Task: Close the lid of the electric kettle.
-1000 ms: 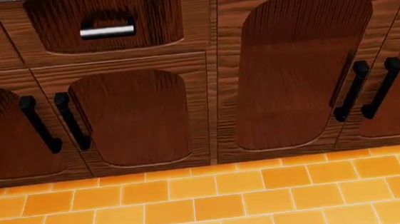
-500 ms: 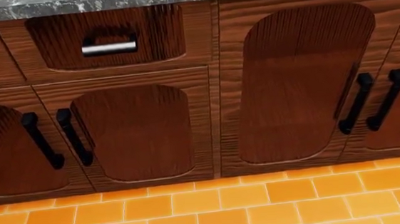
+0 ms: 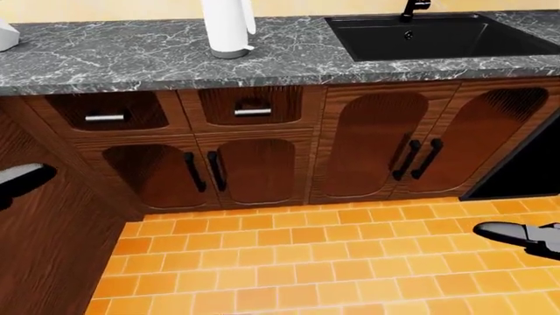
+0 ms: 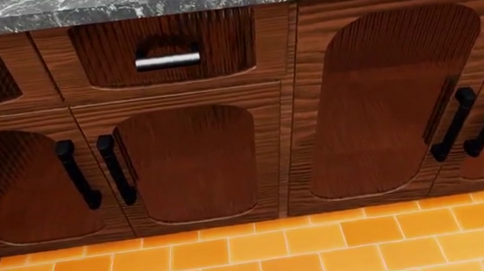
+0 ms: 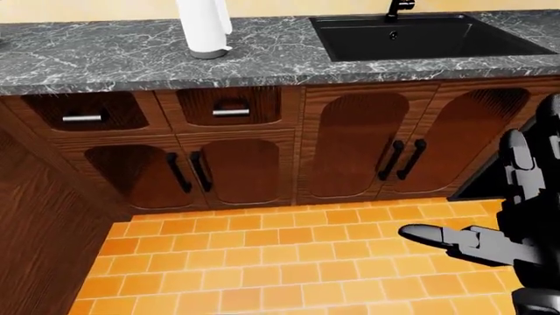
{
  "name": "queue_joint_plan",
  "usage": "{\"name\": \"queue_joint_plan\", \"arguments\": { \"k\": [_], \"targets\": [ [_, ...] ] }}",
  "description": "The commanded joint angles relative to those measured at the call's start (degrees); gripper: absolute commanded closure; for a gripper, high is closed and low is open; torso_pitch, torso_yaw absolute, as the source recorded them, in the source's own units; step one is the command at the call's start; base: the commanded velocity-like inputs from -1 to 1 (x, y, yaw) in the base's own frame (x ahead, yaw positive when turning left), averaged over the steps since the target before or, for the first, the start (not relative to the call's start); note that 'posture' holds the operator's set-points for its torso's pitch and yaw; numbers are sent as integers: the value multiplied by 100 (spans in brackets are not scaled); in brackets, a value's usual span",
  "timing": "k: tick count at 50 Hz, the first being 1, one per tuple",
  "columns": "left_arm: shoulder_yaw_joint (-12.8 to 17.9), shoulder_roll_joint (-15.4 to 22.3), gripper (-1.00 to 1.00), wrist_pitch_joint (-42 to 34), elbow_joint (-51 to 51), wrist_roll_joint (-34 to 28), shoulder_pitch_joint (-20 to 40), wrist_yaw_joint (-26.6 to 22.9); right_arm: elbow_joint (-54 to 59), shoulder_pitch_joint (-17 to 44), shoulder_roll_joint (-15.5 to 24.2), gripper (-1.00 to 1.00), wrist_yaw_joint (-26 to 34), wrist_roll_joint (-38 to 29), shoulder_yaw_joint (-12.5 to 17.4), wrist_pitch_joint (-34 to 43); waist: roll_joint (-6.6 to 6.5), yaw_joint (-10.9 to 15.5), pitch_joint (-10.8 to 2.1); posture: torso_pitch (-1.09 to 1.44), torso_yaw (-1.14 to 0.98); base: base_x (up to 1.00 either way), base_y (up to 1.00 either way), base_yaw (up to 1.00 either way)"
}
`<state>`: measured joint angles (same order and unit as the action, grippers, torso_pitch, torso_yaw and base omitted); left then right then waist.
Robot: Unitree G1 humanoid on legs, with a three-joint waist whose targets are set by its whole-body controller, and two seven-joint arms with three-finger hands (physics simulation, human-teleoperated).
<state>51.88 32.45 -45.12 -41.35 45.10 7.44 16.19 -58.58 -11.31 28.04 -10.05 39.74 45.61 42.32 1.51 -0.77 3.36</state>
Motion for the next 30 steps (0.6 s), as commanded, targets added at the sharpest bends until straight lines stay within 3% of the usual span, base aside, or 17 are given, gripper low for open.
{"name": "queue_joint_plan", "arguments": {
  "k": [1, 4, 7, 9, 10, 11, 12, 14, 21, 23, 24, 25, 27, 30],
  "targets": [
    [117, 172, -100, 124, -116, -11, 99, -17, -142, 37, 92, -100, -24, -18, 100, -145, 92, 28, -94, 0, 0, 0, 27, 0],
    [130, 173, -100, 96, -143, -15, 99, -14, -142, 3, 147, -100, -86, 73, 133, -158, 115, 37, -170, 0, 0, 0, 28, 0],
    [137, 167, -100, 106, -132, -28, 96, -28, -142, -15, 164, -100, -105, 84, 128, -170, -58, 38, -88, 0, 0, 0, 28, 0],
    [160, 172, -100, 103, -125, -23, 89, -32, -142, -16, 138, -100, -87, 56, 120, -181, -244, 24, -74, 0, 0, 0, 28, 0],
    [175, 180, -100, 90, -131, -5, 88, -27, -142, -10, 149, -100, -90, 71, 133, -171, -395, 16, -108, 0, 0, 0, 28, 0],
    [179, 186, -100, 83, -135, 7, 90, -18, -142, -13, 147, -100, -92, 62, 120, -171, -647, 28, -185, 0, 0, 0, 29, 0],
    [152, 173, -100, 111, -123, -25, 83, -29, -142, -5, 130, -100, -79, 45, 118, -166, -552, 56, -186, 0, 0, 0, 28, 0],
    [145, 174, -100, 103, -130, -20, 91, -24, -142, 3, 120, -100, -62, 27, 115, -157, -510, 87, -72, 0, 0, 0, 29, 0],
    [117, 145, -100, 131, -116, -78, 83, -60, -142, 5, 114, -100, -66, 13, 106, -163, -97, 79, -58, 0, 0, 0, 28, 0],
    [122, 150, -100, 126, -115, -72, 94, -56, -142, 5, 162, -100, -105, 81, 153, -163, 94, 78, -66, 0, 0, 0, 29, 0],
    [82, 123, -100, 167, -100, -128, 78, -82, -142, -8, 146, -100, -105, 44, 114, -184, 261, 69, -122, 0, 0, 0, 28, 0],
    [93, 131, -100, 143, -108, -108, 93, -74, -142, 0, 120, -100, -83, 2, 96, -175, 36, 6, -78, 0, 0, 0, 28, 0],
    [74, 114, -100, 168, -94, -141, 86, -91, -142, 15, 151, -100, -111, 49, 114, -168, 150, 40, -107, 0, 0, 0, 28, 0],
    [73, 115, -100, 160, -94, -140, 99, -87, -142, 40, 82, -100, -38, -50, 84, -155, 70, 41, -143, 0, 0, 0, 28, 0]
  ]
}}
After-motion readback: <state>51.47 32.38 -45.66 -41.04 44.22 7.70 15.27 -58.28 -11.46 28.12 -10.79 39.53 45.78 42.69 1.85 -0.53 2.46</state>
